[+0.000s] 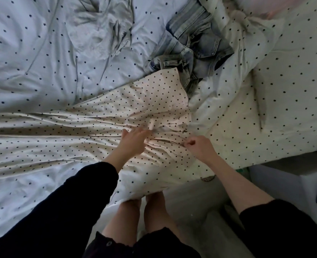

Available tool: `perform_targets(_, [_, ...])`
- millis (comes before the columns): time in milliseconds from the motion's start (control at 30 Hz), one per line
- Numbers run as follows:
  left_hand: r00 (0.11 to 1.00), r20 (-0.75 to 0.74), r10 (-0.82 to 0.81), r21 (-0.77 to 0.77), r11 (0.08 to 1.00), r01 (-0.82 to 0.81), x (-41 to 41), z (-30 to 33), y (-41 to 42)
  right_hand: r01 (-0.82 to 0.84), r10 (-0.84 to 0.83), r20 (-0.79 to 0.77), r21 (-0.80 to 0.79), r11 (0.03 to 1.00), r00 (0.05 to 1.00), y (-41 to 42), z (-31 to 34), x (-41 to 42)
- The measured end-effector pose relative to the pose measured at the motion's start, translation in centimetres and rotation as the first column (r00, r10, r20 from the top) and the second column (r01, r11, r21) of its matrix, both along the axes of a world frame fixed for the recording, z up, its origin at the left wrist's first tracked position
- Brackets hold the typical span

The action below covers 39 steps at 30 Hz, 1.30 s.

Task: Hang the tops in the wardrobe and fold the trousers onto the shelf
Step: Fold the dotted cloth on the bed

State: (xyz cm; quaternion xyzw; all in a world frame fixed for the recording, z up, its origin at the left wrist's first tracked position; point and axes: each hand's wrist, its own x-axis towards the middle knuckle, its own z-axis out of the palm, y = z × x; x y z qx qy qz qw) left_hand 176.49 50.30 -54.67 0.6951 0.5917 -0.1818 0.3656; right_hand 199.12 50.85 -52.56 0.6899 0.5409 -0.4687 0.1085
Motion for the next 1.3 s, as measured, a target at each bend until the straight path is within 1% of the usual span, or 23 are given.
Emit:
perform_targets(67, [1.0,-0.016,-0.021,0.011,1.0,0.021,-0.5,-0.1,-0.1,-0.008,0.008,0.015,0.035,0.999,1.0,1.0,0.6,0.1])
perform_targets(133, [0.997,-0.078,-0.019,0.035,0.999,0.021,-1.4,-0.1,-0.6,0.036,-0.035,-0.03,0.037,0.999,0.999,1.6,1.3,0.3])
perform_targets(200, [0.982,-0.181,-0.048,0.036,0.998,0.055,-2.4,-0.3,-1.3,0.021,-0.022,-0.079,-0.014,1.0,0.997,1.6,1.6,0.7])
perform_targets(233, [0.975,-0.215,-0.055,0.039,0.997,0.065,-3.1,-0.2,-1.6,-0.033,0.03,-0.072,-0.044,0.998,0.997,1.4,1.7,0.6])
perform_targets(333, [0.968,-0.242,-0.058,0.033,0.997,0.068,-4.6,0.0,-2.0,-0.253,0.261,0.091,-0.091,0.963,0.961,0.4,0.9,-0.2])
perform_targets(400, [0.976,-0.21,-0.05,0.033,0.998,0.058,-5.5,0.2,-2.0,-0.305,0.316,0.193,-0.085,0.948,0.929,-0.5,0.1,-1.0])
perform_targets(467, [0.991,-0.133,-0.007,0.034,0.999,0.012,-6.2,0.4,-1.8,-0.348,0.345,0.265,-0.037,0.937,0.9,-1.0,-0.2,-1.6])
perform_targets(567, [0.988,0.033,0.152,0.111,0.982,-0.155,-7.5,1.0,-1.1,-0.381,0.325,0.334,0.115,0.917,0.885,0.2,0.7,-1.9])
perform_targets(667, [0.952,0.145,0.268,0.241,0.924,-0.297,-8.5,2.2,0.8,-0.313,0.2,0.332,0.335,0.888,0.922,4.0,2.8,-2.7])
perform_targets(733, [0.918,0.197,0.345,0.324,0.861,-0.393,-9.1,3.4,3.2,-0.249,0.112,0.296,0.479,0.842,0.949,7.6,4.4,-3.9])
perform_targets(800, [0.892,0.192,0.41,0.418,0.788,-0.452,-9.5,4.5,5.7,-0.19,0.052,0.235,0.612,0.767,0.971,11.3,5.7,-5.5])
perform_targets(833, [0.879,0.183,0.44,0.452,0.756,-0.473,-9.8,4.8,6.8,-0.162,0.041,0.195,0.658,0.736,0.98,12.8,6.2,-6.2])
perform_targets(900, [0.846,0.195,0.496,0.485,0.701,-0.522,-10.2,5.2,8.6,-0.078,0.03,0.08,0.699,0.711,0.996,15.4,6.3,-7.5])
perform_targets(967, [0.82,0.223,0.526,0.453,0.689,-0.566,-10.2,5.0,9.3,0.013,0.024,-0.046,0.686,0.728,0.999,16.6,6.0,-8.2])
perform_targets(1033, [0.825,0.208,0.526,0.384,0.731,-0.563,-10.0,4.2,8.9,0.067,0.005,-0.113,0.617,0.784,0.994,16.3,5.4,-8.5])
perform_targets(1100, [0.856,0.154,0.493,0.284,0.808,-0.516,-9.2,2.8,6.9,0.061,-0.022,-0.077,0.545,0.836,0.997,14.3,4.1,-8.1])
perform_targets(1167, [0.89,0.131,0.436,0.124,0.884,-0.451,-7.9,0.9,4.0,0.045,-0.058,0.014,0.451,0.892,0.998,11.5,2.7,-7.1])
perform_targets(1233, [0.913,0.12,0.389,-0.008,0.92,-0.391,-6.7,-0.7,1.3,0.083,-0.108,0.065,0.308,0.948,0.992,9.0,1.1,-6.0])
perform_targets(1300, [0.931,0.108,0.35,-0.089,0.936,-0.341,-5.7,-1.5,-0.5,0.18,-0.194,0.053,0.196,0.964,0.98,7.8,-0.3,-5.0])
